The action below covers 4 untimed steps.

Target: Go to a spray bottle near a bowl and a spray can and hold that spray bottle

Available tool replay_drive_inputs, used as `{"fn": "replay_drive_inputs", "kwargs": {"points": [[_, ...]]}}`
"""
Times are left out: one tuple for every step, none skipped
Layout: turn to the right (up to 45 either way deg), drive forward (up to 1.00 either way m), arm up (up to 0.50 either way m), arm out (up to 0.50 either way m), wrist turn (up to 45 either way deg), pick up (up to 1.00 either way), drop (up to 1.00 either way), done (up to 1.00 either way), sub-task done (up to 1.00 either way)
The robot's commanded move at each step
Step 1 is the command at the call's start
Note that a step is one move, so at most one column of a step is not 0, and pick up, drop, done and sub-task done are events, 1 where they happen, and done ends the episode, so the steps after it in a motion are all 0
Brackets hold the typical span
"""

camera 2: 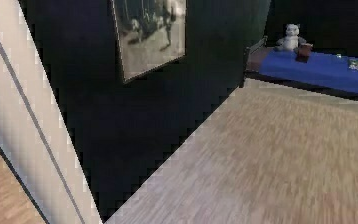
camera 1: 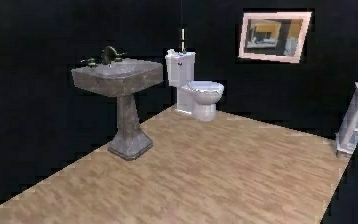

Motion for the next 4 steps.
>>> {"fn": "replay_drive_inputs", "kwargs": {"points": [[0.0, 1.00, 0.00, 0.00, 0.0, 0.00, 0.00, 0.00, 0.00], [9.0, 0.00, 0.00, 0.00, 0.0, 0.00, 0.00, 0.00, 0.00], [3.0, 0.00, 0.00, 0.00, 0.0, 0.00, 0.00, 0.00, 0.00], [0.0, 0.20, 0.00, 0.00, 0.0, 0.00, 0.00, 0.00, 0.00]]}}
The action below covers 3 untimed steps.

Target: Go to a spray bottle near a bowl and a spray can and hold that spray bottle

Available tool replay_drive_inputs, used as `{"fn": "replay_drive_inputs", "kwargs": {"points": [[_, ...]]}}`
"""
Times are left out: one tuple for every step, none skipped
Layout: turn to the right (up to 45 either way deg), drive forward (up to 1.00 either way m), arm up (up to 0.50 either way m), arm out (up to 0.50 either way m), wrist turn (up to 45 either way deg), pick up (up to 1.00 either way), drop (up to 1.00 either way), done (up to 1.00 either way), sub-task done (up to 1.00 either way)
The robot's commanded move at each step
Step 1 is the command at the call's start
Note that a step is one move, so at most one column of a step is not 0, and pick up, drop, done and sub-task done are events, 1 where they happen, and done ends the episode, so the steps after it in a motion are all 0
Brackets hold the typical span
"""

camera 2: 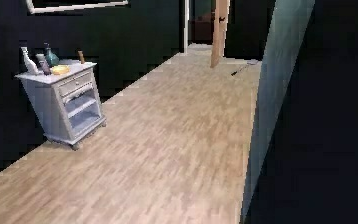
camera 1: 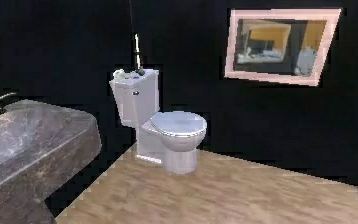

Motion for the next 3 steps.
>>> {"fn": "replay_drive_inputs", "kwargs": {"points": [[45.0, 0.00, 0.00, 0.00, 0.0, 0.00, 0.00, 0.00, 0.00], [15.0, 0.00, 0.00, 0.00, 0.0, 0.00, 0.00, 0.00, 0.00], [0.0, 1.00, 0.00, 0.00, 0.0, 0.00, 0.00, 0.00, 0.00]]}}
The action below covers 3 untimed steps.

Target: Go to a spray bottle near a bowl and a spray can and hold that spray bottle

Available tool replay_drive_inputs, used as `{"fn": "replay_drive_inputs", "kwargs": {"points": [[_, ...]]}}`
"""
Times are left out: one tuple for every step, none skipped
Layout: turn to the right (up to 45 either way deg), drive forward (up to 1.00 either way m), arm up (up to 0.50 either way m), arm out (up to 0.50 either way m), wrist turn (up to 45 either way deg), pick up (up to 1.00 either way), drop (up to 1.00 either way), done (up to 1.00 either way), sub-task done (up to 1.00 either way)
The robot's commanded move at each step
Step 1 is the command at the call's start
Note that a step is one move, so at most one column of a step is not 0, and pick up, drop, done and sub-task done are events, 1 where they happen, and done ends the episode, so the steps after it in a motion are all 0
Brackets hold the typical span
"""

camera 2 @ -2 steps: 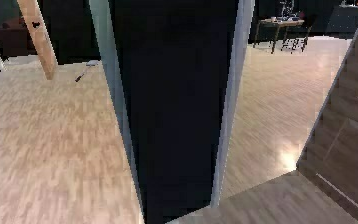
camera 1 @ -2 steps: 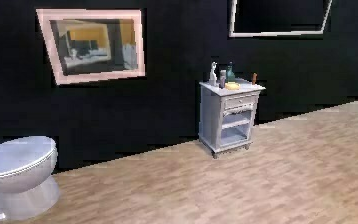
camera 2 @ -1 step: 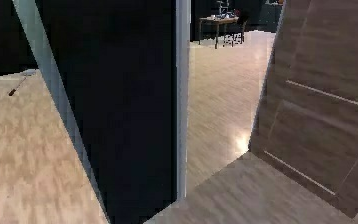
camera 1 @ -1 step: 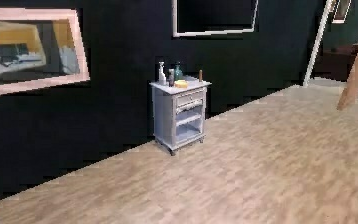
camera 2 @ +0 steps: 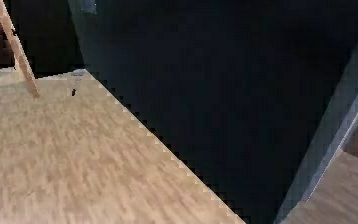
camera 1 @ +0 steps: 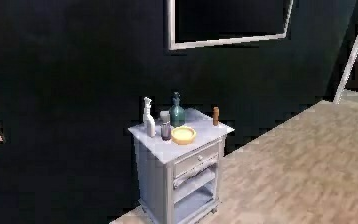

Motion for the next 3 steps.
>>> {"fn": "replay_drive_inputs", "kwargs": {"points": [[3.0, 0.00, 0.00, 0.00, 0.0, 0.00, 0.00, 0.00, 0.00], [0.0, 0.25, 0.00, 0.00, 0.0, 0.00, 0.00, 0.00, 0.00], [45.0, 0.00, 0.00, 0.00, 0.0, 0.00, 0.00, 0.00, 0.00]]}}
